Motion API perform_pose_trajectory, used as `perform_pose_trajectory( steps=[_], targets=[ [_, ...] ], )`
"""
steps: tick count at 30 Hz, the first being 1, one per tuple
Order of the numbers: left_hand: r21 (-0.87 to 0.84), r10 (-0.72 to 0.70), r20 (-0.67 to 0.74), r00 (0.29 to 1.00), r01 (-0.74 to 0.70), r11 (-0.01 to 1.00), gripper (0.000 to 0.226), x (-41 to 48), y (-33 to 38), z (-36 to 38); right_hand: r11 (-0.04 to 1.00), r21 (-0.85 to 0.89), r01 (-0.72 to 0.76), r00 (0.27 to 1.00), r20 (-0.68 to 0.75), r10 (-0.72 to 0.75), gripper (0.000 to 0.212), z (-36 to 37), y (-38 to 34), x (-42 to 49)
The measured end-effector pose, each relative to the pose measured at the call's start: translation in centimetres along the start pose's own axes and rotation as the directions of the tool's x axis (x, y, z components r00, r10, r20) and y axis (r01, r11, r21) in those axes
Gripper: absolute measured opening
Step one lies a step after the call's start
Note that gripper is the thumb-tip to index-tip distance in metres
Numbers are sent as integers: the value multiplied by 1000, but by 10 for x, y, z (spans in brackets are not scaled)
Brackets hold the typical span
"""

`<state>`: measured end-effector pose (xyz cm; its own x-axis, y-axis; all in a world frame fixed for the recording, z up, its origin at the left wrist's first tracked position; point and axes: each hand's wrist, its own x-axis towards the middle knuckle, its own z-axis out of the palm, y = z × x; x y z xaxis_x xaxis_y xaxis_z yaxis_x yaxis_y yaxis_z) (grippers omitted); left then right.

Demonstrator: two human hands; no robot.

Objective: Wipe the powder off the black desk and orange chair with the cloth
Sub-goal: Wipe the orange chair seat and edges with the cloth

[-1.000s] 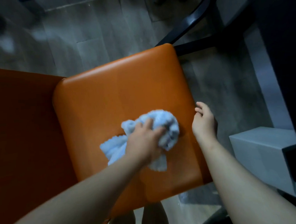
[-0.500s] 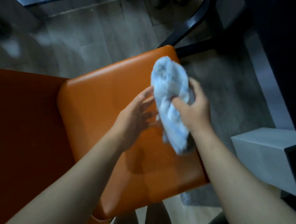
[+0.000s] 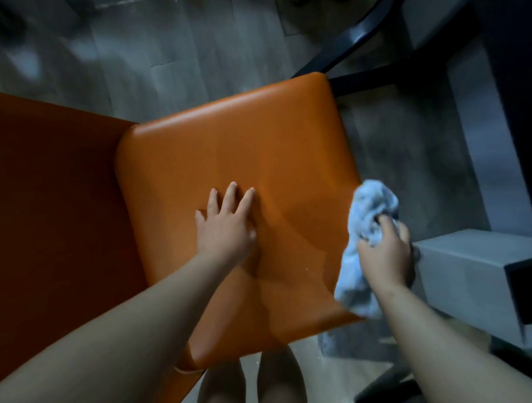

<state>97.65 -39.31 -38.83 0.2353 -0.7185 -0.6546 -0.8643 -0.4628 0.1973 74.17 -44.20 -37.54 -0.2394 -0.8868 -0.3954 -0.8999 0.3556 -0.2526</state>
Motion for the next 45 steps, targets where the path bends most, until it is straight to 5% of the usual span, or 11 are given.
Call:
perform_pose_trajectory(
  steps=[3,6,9,13,17,20,25,29,35,40,45],
  targets=[
    [-23,-5,-10,1000,5,1000,72,-10,-8,1,979,51,-197,978,-65,200,18,-12,3,-3],
    [-20,-16,-31,999,15,1000,74,-14,-21,6,977,210,36,976,-219,11,35,-15,-44,32],
    [-26,-37,-39,999,36,999,75,-17,-34,14,964,-24,263,964,28,-263,56,-7,-74,45],
    [-31,-27,-35,999,26,999,77,-29,-45,27,952,-200,232,970,123,-211,51,1,-14,-7],
    [-18,-40,-114,993,38,999,72,-36,-53,31,1000,-10,-14,997,-77,13,30,-13,13,-21],
    [-4,-31,-137,990,31,1000,69,-38,-56,32,973,95,211,956,-227,-185,46,-11,-28,19],
    [7,-19,-117,993,20,1000,71,-52,-57,43,885,-252,392,920,95,-380,62,17,-35,5],
    [-34,-56,-93,994,53,998,69,-70,-57,51,852,-259,455,884,247,-397,54,14,35,-71],
    [-58,-88,-90,992,83,995,76,-86,-61,61,885,28,465,883,-85,-462,55,-8,-38,-17],
    [-44,-131,-65,989,128,991,78,-94,-71,68,769,-287,571,820,257,-512,65,20,-80,5],
    [-60,-160,-22,987,158,986,76,-106,-73,72,611,-247,752,639,498,-586,61,23,15,-86]
  ],
)
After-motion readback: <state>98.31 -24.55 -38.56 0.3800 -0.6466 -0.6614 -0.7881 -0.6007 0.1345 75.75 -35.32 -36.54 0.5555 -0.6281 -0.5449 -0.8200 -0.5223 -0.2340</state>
